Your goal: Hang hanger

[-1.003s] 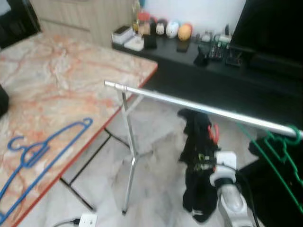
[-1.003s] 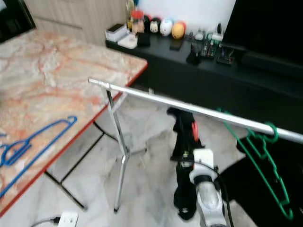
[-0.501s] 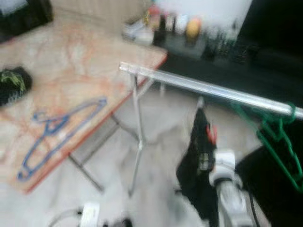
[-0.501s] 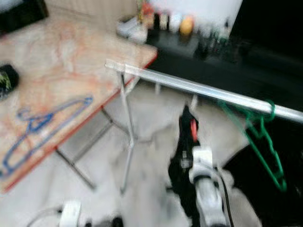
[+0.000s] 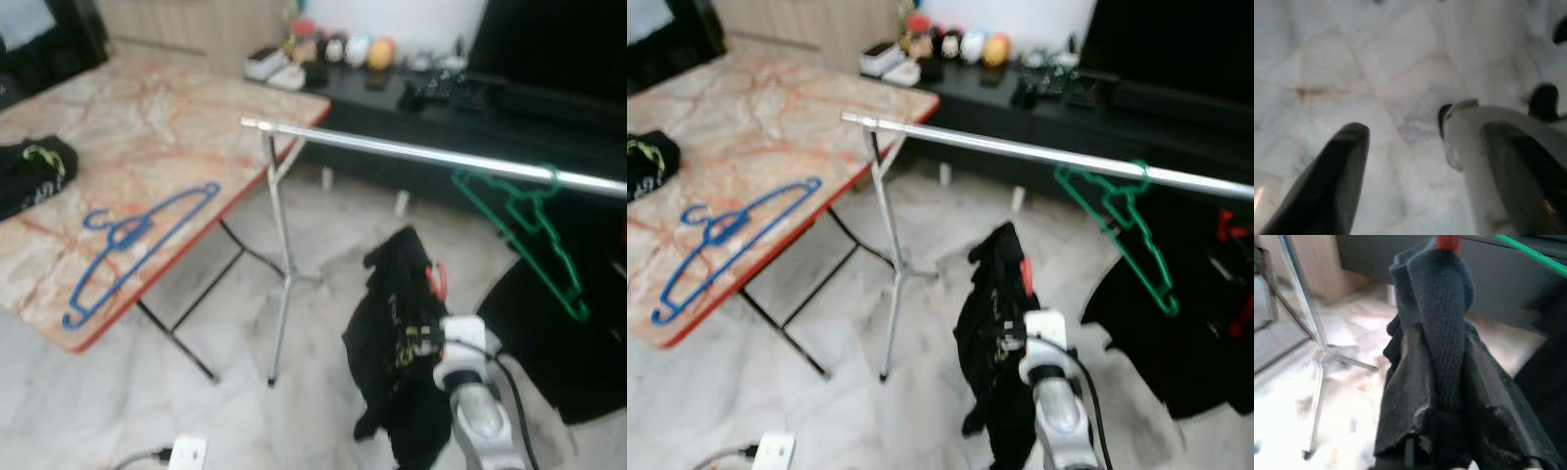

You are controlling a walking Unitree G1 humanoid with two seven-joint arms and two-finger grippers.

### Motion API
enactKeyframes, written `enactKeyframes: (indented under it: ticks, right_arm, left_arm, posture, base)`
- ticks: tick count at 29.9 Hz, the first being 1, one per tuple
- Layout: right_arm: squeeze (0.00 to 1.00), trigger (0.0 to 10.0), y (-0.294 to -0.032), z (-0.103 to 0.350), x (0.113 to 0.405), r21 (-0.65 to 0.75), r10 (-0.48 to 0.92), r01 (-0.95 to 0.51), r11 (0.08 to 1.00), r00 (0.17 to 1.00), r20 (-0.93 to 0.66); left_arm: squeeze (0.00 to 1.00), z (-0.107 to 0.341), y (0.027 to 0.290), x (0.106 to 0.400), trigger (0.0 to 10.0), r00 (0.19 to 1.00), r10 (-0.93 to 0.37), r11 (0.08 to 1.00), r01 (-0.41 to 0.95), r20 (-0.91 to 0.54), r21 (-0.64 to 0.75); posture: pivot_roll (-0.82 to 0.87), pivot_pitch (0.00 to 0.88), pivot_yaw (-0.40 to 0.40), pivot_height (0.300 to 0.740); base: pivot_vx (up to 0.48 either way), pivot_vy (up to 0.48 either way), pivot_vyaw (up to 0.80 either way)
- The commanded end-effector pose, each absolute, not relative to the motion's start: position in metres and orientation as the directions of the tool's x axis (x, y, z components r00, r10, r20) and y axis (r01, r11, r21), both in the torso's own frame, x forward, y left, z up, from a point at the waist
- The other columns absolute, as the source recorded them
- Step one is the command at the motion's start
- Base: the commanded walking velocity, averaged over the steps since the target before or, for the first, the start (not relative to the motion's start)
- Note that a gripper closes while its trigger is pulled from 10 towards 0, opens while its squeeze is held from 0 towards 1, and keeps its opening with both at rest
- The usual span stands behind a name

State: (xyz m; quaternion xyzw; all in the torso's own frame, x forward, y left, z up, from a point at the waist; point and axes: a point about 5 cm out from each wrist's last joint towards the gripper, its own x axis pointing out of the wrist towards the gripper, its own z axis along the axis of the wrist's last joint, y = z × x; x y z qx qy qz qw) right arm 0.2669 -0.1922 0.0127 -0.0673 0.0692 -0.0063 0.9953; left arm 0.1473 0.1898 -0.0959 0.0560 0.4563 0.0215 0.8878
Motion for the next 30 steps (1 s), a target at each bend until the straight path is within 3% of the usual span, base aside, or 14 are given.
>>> enactKeyframes:
  ticks: [1,22,27,30]
  right_arm:
    - [0.00,10.0,-0.1871,0.0164,0.2702,-0.130,-0.007,-0.008,0.991,0.993,-0.116]
    - [0.00,10.0,-0.1883,0.0152,0.2709,-0.099,-0.024,0.011,0.995,0.992,-0.127]
    - [0.00,10.0,-0.1891,0.0130,0.2715,-0.102,-0.037,0.021,0.995,0.988,-0.153]
    - [0.00,10.0,-0.1900,0.0114,0.2713,-0.080,-0.049,0.036,0.996,0.985,-0.166]
  left_arm:
    - [0.00,-0.1046,0.1861,0.1266,10.0,0.511,0.071,0.994,0.036,-0.857,0.103]
    - [0.00,-0.1046,0.1843,0.1274,10.0,0.513,0.068,0.995,0.033,-0.856,0.099]
    - [0.00,-0.1044,0.1850,0.1277,10.0,0.514,0.074,0.994,0.032,-0.855,0.105]
    - [0.00,-0.1043,0.1851,0.1278,10.0,0.516,0.077,0.994,0.025,-0.853,0.105]
  posture:
    - [-0.01,0.083,-0.023,0.740]
    - [-0.01,0.087,-0.026,0.740]
    - [-0.01,0.088,-0.027,0.740]
    - [-0.01,0.088,-0.027,0.740]
  base:
    - [-0.304,0.000,0.00]
    - [-0.303,0.000,0.00]
    - [0.000,0.000,0.00]
    - [0.000,0.000,-0.80]
